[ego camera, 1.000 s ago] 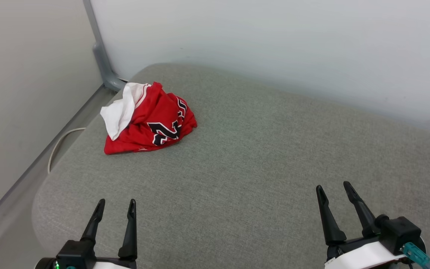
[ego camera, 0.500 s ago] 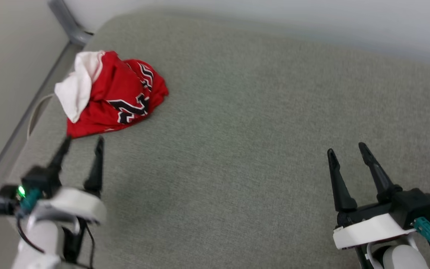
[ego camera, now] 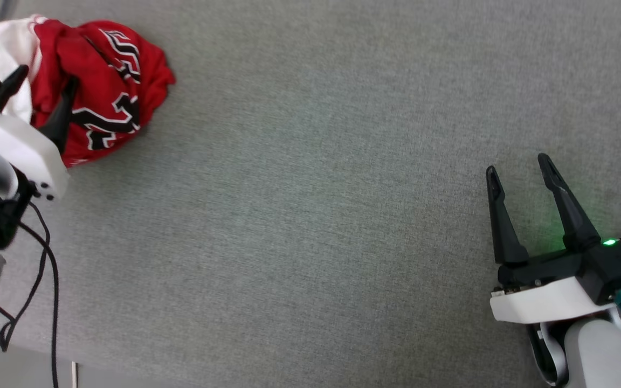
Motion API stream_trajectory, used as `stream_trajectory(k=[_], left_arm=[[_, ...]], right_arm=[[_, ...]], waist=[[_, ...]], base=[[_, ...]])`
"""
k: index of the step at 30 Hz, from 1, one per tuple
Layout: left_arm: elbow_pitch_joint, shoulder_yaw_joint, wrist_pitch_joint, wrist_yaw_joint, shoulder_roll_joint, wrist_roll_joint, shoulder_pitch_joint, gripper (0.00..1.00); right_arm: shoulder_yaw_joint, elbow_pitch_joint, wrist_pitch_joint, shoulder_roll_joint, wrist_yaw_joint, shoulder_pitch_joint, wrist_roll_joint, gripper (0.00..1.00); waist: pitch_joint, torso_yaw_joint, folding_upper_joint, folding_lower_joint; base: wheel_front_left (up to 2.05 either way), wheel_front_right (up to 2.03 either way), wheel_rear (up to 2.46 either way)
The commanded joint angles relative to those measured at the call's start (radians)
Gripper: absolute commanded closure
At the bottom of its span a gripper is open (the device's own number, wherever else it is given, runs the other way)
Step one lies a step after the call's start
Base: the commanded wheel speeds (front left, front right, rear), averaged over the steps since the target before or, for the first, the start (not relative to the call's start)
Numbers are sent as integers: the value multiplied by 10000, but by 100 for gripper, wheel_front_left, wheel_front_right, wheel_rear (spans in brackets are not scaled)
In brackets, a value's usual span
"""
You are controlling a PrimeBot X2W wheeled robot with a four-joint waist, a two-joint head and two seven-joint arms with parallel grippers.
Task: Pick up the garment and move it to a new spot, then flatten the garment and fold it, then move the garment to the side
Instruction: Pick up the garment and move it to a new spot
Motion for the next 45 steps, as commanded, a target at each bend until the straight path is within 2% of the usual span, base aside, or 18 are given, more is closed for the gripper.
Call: stream_trajectory(k=[1,6,10,11,12,13,22,27,31,38,45], left_arm=[[140,-284,246,9,185,-319,-384,0],[736,-1232,1114,8,626,-1500,-1109,0],[1164,-1877,1345,8,750,-2213,-1283,0],[1252,-2037,1398,8,758,-2405,-1272,4],[1310,-2196,1372,8,774,-2569,-1276,58],[1389,-2303,1282,8,784,-2735,-1299,100],[2053,-2940,-272,9,1080,-3263,-1520,100],[2214,-2985,-1564,9,1400,-3105,-1568,100],[2019,-2863,-2212,27,1735,-2815,-1617,100],[189,-2352,-2477,374,2206,-2078,-1384,100],[-2020,-2120,-2487,734,2326,-1609,-1074,100]], right_arm=[[-36,-107,-24,-3,-9,-217,-118,0],[40,-188,-23,-4,-10,-358,-185,0],[70,-157,-20,-9,-12,-399,-250,0],[63,-150,-20,-11,-13,-400,-263,0],[55,-140,-17,-14,-13,-393,-274,0],[45,-122,-17,-14,-13,-381,-283,0],[117,125,-20,-14,-12,-359,-95,0],[266,339,-23,-8,-12,-187,66,0],[337,550,-23,-6,-10,-14,286,0],[412,790,-23,-6,-12,328,832,0],[509,921,-23,-3,-10,495,1233,0]], waist=[[554,-185,0,-2],[992,-321,0,-2],[1162,-410,0,-2],[1174,-426,0,-2],[1176,-440,0,-2],[1169,-448,0,-2],[487,-480,0,-2],[-405,-586,0,-2],[-1253,-709,0,-2],[-2518,-1077,0,-2],[-3168,-1689,0,-2]], base=[[0,0,0],[0,0,0],[0,0,0],[0,0,0],[0,0,0],[0,0,0],[0,0,0],[0,0,0],[0,0,0],[0,0,0],[0,0,0]])
